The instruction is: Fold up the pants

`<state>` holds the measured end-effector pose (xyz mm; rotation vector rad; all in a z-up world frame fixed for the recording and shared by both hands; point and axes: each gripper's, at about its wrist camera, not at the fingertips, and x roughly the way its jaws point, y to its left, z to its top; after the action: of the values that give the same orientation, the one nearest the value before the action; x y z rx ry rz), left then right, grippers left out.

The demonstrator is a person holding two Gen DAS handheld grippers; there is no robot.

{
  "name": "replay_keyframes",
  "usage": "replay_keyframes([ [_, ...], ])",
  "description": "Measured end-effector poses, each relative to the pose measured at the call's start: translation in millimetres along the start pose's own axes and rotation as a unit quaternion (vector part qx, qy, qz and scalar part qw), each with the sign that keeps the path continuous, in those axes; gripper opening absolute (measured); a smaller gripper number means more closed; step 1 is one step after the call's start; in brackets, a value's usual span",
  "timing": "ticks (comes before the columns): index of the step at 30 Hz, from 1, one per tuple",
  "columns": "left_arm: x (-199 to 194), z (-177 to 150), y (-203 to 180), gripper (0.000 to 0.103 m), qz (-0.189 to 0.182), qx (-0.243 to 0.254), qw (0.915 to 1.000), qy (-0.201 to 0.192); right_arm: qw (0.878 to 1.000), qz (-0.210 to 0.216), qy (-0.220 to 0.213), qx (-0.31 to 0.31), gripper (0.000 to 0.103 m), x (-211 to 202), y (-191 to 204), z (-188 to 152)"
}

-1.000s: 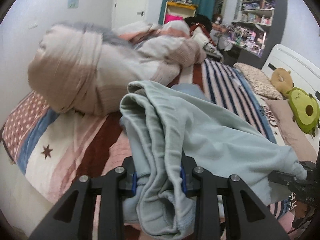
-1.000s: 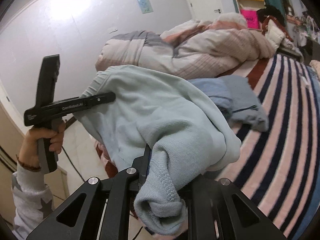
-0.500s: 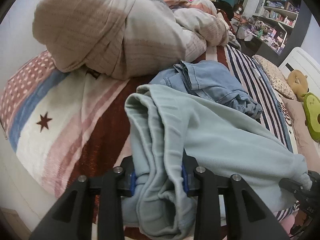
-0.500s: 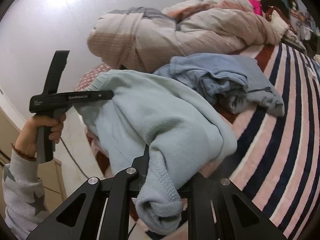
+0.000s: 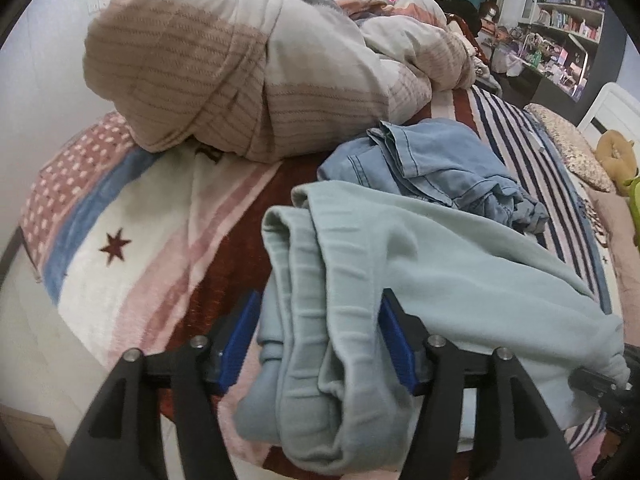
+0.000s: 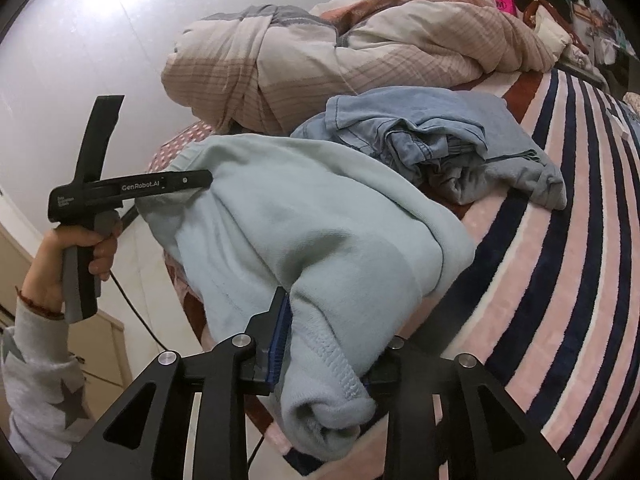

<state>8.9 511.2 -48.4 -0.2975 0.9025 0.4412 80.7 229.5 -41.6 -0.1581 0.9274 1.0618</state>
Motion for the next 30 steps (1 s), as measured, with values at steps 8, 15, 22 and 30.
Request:
replay_keyframes([
  [8,-33.8,-4.7,-20.9,0.074,0.015,0.017,0.9986,-0.048,1.0,-0.007,-0.018,-0.01,0.041,-18.2,4.1,-4.0],
  [15,-68.7,-18.8,-57.5,0.083,0.017,0.038,0.994,-0.101,0.999,-0.016,-0.041,-0.031,0.053,-44.2,11.6,-12.7],
  [22,-116.1,-43.0,-112.3,0.089,0.008,0.066,0.9819,-0.177,0.996,-0.027,-0.077,-0.044,0.063,-87.7,9.9,-29.9],
  [30,-161.6,-81.3,-194.6,0.097,-0.045,0.094,0.9626,-0.25,0.989,-0.071,-0.12,-0.04,0.072,-150.9,-10.0,-68.4],
])
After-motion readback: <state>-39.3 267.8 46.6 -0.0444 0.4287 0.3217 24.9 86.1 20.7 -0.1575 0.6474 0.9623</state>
